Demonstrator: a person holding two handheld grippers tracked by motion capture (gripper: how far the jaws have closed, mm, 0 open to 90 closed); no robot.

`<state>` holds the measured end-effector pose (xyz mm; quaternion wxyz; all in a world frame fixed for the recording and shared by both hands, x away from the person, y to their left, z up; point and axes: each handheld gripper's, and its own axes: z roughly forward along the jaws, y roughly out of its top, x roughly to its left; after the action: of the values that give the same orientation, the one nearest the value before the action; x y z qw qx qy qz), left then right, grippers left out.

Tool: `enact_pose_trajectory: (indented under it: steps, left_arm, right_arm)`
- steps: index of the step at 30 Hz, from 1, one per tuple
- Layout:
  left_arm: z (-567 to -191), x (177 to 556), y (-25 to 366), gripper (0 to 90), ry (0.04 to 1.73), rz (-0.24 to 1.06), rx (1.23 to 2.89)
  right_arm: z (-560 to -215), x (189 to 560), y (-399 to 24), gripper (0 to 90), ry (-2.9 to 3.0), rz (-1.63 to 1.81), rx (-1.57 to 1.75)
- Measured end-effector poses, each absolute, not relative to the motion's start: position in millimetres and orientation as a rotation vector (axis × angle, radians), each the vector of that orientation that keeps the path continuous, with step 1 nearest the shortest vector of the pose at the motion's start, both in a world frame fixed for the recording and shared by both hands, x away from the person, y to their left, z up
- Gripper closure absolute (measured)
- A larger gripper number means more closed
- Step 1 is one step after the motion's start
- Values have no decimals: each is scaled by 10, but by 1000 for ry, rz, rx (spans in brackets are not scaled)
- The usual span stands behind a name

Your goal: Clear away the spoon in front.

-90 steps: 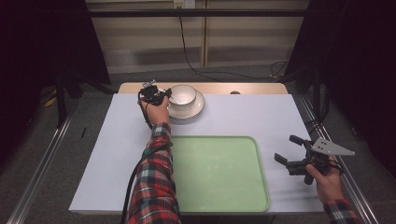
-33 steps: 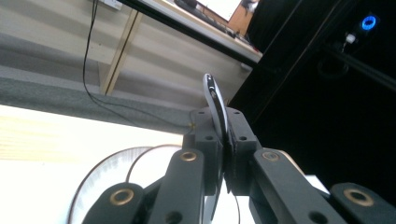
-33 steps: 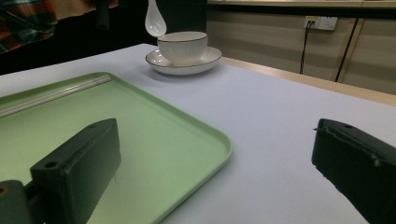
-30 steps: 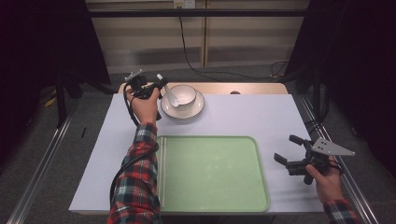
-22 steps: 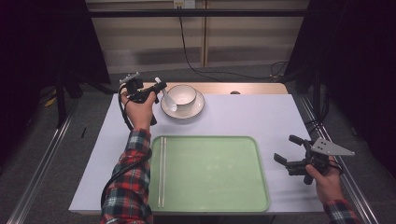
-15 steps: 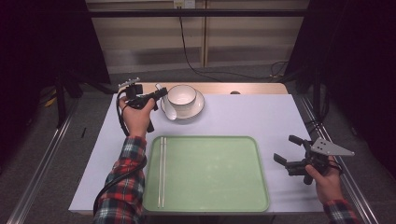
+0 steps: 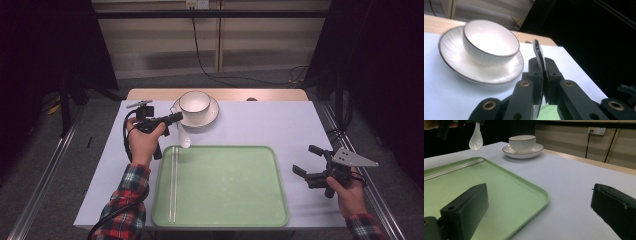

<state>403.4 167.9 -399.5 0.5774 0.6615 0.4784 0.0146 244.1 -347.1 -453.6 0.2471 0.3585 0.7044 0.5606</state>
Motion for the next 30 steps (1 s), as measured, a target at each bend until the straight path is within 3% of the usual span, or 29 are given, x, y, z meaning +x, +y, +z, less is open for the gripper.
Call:
enact_pose_trajectory:
  steps: [30]
  left_arm:
    - [-4372, 3481, 1565, 860, 1071, -164, 1705]
  right_arm:
    - [-4538, 2449, -3450, 6, 1943, 1521, 965]
